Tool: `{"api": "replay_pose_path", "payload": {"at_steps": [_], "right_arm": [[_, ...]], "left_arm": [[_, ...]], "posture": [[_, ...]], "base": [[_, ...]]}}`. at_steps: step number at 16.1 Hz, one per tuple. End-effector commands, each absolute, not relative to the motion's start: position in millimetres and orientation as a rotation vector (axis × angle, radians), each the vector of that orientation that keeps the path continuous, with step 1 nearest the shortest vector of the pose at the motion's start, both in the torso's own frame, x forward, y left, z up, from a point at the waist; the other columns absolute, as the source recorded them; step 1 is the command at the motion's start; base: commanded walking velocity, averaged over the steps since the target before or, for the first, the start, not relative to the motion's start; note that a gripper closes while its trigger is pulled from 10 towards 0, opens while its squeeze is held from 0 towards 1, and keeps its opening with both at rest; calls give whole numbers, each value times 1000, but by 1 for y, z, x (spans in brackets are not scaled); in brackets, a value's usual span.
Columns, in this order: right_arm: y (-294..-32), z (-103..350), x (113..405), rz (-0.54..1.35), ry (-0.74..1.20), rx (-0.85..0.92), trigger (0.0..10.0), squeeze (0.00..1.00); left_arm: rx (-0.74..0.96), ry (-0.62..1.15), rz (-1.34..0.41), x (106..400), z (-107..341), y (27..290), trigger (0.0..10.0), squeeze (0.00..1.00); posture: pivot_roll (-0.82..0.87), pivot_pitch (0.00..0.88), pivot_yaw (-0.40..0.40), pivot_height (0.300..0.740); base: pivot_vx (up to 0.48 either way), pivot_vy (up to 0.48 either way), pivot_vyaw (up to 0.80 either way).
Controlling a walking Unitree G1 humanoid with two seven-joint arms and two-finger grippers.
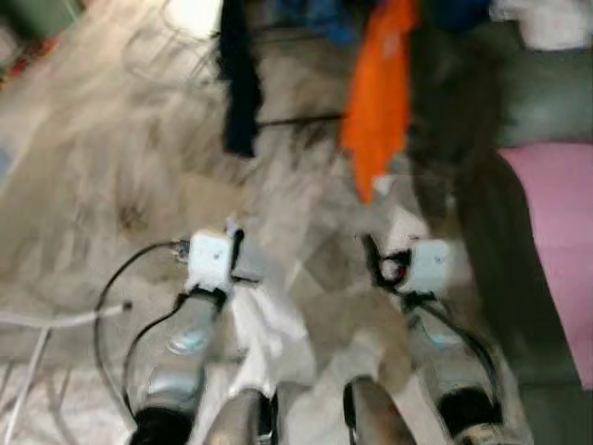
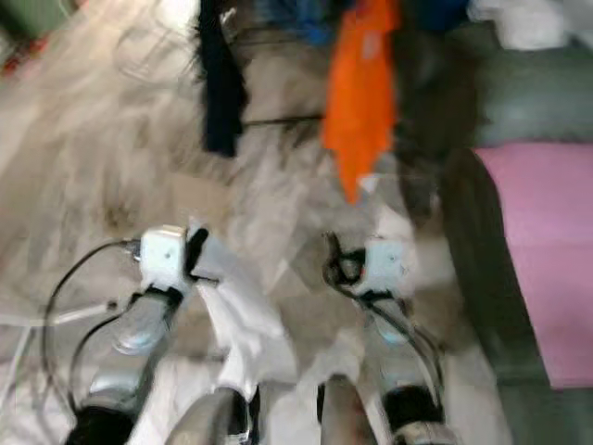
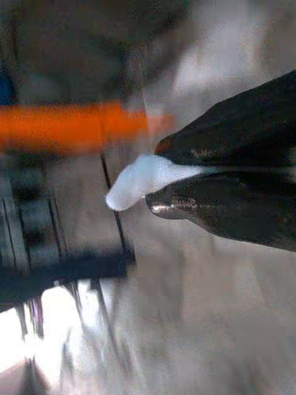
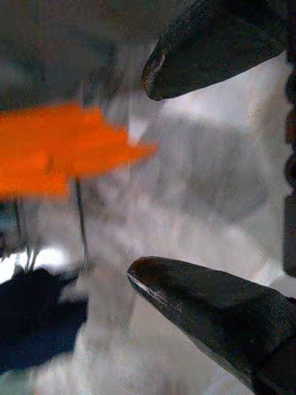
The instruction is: Hang hanger
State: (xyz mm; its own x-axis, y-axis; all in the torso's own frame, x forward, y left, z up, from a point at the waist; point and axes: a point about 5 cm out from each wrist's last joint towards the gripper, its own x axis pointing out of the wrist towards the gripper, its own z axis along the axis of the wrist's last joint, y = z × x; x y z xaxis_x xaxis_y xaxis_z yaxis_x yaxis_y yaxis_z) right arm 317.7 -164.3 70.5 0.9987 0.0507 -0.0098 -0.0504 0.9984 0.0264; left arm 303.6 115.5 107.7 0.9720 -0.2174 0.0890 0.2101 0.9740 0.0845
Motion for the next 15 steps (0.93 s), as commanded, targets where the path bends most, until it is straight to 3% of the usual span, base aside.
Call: {"api": "replay_pose_path", "payload": {"at_steps": [1, 6, 8, 11, 13, 15], "right_arm": [[-161, 65, 313, 45, 29, 42, 10000, 0], [-158, 66, 314, 63, 25, 55, 10000, 0], [-157, 67, 315, 75, 19, 55, 10000, 0], [-155, 72, 322, 128, 9, 4, 10000, 0], [-155, 72, 326, 160, 18, -39, 10000, 0], [-154, 77, 329, 147, -7, -37, 10000, 0]], "left_arm": [[86, -73, -202, 297, 100, 123, 10000, 0], [92, -71, -192, 298, 100, 123, 10000, 0], [89, -70, -210, 295, 104, 130, 10000, 0], [201, 50, -311, 294, 78, 152, 10000, 0], [171, 119, -294, 296, 57, 139, 10000, 0], [107, 89, -258, 300, 59, 124, 10000, 0]], "posture": [[-48, 272, 57, 740], [-44, 267, 57, 740], [-43, 260, 47, 740], [-44, 131, 5, 740], [-73, 11, -5, 740], [-98, 0, 7, 740]], "base": [[0, 480, 0], [0, 468, 0], [0, 0, 0], [0, 0, 0], [0, 0, 0], [0, 0, 0]]}}
